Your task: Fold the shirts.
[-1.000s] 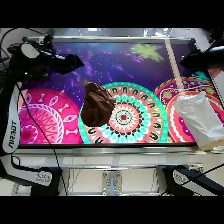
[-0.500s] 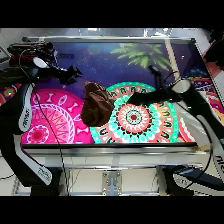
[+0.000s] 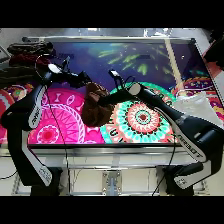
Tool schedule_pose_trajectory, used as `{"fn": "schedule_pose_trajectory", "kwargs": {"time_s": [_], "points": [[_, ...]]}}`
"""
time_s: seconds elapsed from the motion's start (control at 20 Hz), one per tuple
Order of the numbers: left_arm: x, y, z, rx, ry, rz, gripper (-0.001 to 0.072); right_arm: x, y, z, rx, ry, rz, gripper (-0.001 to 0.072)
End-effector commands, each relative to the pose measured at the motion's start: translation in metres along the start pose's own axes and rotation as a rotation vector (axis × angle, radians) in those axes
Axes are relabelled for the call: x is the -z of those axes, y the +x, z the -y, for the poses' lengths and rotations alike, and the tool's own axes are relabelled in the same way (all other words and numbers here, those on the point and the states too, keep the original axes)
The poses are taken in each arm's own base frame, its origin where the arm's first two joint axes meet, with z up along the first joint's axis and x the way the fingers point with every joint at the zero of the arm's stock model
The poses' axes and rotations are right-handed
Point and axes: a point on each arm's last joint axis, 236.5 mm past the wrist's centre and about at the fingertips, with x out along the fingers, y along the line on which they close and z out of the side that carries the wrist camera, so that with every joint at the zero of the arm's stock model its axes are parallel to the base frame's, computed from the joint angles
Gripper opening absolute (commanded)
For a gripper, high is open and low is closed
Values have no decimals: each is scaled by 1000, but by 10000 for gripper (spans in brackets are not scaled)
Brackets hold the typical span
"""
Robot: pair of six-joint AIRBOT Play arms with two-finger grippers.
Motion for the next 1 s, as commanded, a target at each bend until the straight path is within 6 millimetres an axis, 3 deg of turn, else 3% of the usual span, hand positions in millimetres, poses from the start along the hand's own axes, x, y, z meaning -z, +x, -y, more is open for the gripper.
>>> {"fn": "schedule_pose_trajectory", "kwargs": {"time_s": [0.0,0.15,0.2,0.3,0.35,0.5,0.6,0.65,0.75,0.85,0.95], "points": [[1,11,1,2,1,5,479,-4,28,10,22,-29,-46,592],[2,13,-1,0,19,4,479,20,30,36,109,-39,-143,582],[2,13,-1,0,20,5,461,23,30,39,121,-49,-157,496],[2,13,0,1,37,4,156,20,30,40,125,-52,-144,211],[3,14,2,4,62,1,4,17,30,39,126,-53,-133,9],[3,15,15,48,52,7,10,1,25,36,130,-57,-95,15],[-9,3,25,72,62,36,10,-18,12,30,152,-108,-66,14],[-20,-9,30,77,76,63,10,-28,-1,29,184,-151,-62,14],[-50,-52,44,88,114,154,9,-46,-37,28,277,-235,-67,13],[-76,-112,59,88,166,263,9,-65,-86,21,373,-320,-57,14],[-87,-181,76,86,226,349,10,-83,-143,6,453,-385,-18,13]]}}
